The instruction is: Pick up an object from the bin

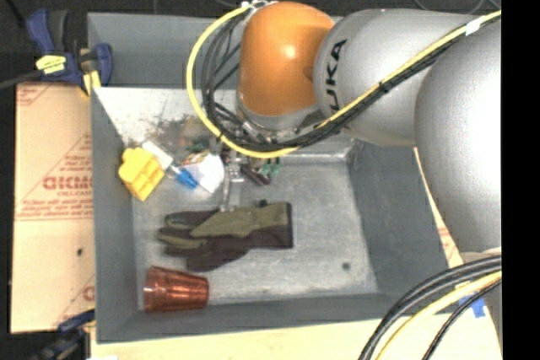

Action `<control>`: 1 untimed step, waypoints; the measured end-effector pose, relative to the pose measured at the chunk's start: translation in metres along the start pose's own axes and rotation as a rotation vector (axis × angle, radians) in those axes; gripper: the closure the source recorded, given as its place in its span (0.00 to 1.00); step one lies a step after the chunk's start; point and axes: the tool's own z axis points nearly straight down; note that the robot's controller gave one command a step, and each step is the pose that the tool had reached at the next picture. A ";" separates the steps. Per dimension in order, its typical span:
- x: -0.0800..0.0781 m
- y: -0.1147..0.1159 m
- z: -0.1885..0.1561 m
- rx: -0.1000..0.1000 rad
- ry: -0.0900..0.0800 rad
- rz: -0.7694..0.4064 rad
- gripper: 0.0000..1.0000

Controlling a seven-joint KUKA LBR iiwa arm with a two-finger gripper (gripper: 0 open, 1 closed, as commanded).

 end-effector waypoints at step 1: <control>-0.001 0.000 -0.005 -0.001 -0.007 0.002 0.00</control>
Offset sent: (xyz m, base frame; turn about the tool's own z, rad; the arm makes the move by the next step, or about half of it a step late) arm -0.0380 0.0539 -0.0544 -0.1197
